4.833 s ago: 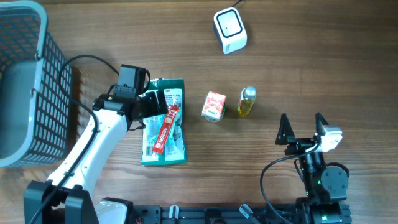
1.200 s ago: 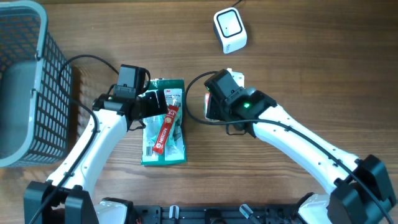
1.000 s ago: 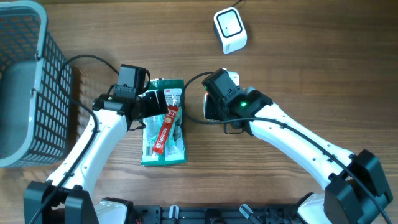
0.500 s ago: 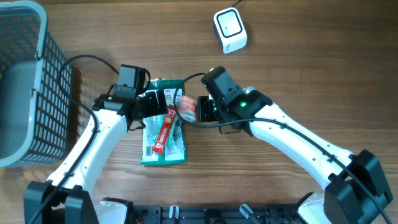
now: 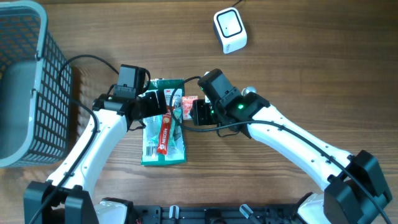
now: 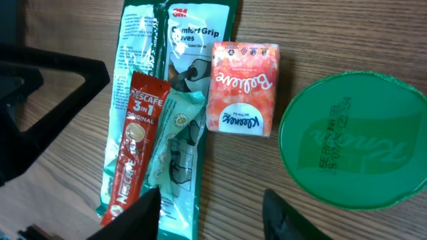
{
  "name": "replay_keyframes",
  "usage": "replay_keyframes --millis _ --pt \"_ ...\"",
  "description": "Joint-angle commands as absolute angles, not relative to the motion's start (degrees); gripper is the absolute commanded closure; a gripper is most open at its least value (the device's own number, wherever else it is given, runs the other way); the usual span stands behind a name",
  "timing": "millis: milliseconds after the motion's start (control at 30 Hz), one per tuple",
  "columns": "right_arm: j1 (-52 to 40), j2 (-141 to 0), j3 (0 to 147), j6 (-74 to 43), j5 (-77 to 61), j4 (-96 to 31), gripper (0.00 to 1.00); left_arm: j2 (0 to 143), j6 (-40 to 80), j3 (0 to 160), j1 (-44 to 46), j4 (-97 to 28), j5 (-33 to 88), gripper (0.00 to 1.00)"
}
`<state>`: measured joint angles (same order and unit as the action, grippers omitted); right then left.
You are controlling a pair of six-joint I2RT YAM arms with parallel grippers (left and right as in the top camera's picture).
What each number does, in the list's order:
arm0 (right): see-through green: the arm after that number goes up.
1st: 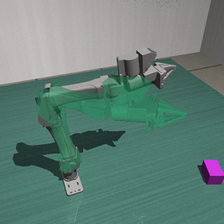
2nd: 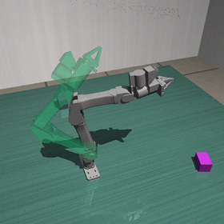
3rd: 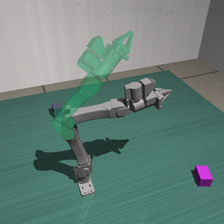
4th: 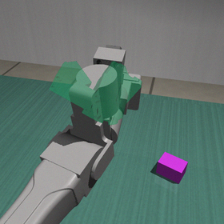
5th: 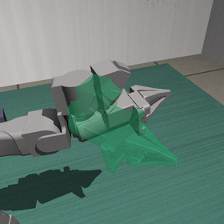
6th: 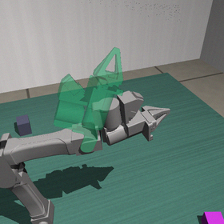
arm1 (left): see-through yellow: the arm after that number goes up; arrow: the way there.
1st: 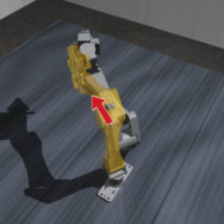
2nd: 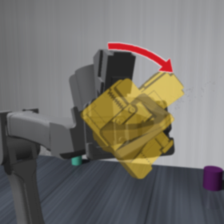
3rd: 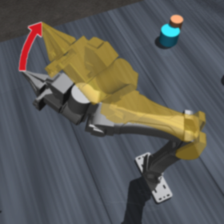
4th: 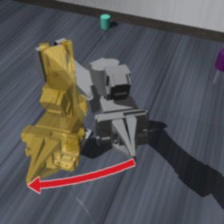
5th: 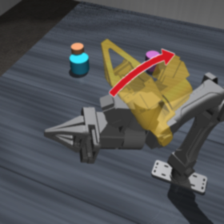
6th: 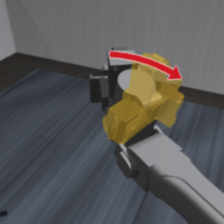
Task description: Scan the item barcode
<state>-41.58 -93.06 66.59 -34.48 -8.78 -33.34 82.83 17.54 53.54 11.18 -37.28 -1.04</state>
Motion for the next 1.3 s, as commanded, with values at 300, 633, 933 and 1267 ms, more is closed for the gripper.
replay_keyframes --millis 300,633,933,1267 --pt "-38.6 -87.5 87.0 -38.3 14.2 -61.8 0.15 81.8 18.3 54.5 11.1 -37.3 -1.6 0.0" --pt "-28.4 -91.3 83.1 -45.0 11.5 -66.9 0.05 81.8 18.3 54.5 11.1 -37.3 -1.6 0.0" --pt "-28.4 -95.7 82.7 -45.0 11.6 -64.7 0.04 81.8 18.3 54.5 11.1 -37.3 -1.6 0.0" --pt "-28.4 -101.1 82.7 -44.7 11.6 -63.8 0.03 81.8 18.3 54.5 11.1 -37.3 -1.6 0.0"
